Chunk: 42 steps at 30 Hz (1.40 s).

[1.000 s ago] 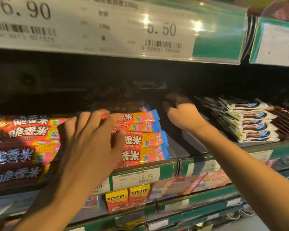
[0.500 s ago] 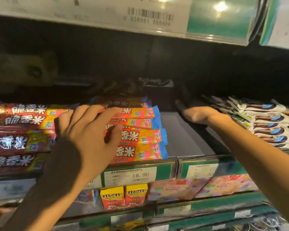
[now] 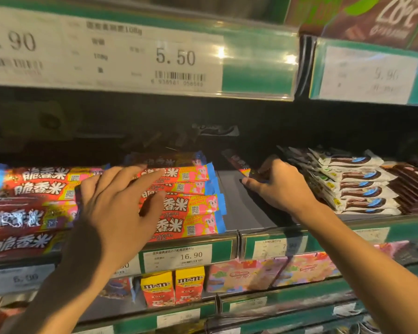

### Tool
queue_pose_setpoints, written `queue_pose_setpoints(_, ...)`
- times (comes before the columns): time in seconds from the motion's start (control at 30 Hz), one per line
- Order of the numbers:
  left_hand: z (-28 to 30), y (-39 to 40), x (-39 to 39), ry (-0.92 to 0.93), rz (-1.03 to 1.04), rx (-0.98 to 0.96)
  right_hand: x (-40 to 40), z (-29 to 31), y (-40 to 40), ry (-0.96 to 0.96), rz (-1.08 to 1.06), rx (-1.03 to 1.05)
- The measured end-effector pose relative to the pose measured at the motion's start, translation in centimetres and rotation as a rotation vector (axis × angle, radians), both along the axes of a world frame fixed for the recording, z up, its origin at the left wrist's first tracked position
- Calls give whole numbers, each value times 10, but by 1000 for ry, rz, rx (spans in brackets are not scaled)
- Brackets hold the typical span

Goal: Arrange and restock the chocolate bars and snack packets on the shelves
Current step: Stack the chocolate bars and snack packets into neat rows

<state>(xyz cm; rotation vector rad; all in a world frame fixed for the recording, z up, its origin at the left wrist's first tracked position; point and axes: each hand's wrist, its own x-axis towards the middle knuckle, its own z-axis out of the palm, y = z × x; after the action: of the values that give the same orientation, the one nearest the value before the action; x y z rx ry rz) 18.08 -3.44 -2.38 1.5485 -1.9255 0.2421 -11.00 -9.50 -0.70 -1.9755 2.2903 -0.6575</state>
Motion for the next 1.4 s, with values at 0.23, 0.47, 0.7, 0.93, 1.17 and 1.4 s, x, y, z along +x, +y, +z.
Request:
queue_pose_setpoints(0.23, 6, 2, 2, 42, -27, 9, -2, 11, -2, -383, 6, 101)
queue_pose_setpoints(0.47, 5, 2, 6, 104, -66, 13, 12, 38, 22, -636, 15, -190)
queue_pose_setpoints(0.7, 6, 3, 7, 105, -75, 3, 64, 58, 17, -706, 264, -115)
queue_pose_setpoints(0.93, 9, 4, 9, 158, -61, 33, 97, 41, -3, -603, 330, 10)
queue_pose_setpoints(1.17, 10, 4, 7, 96, -8, 127, 104, 39, -3, -248, 366, 22)
queue_pose_setpoints(1.4, 11, 5, 7, 66, 16, 163, 107, 30, 6, -153, 442, -124)
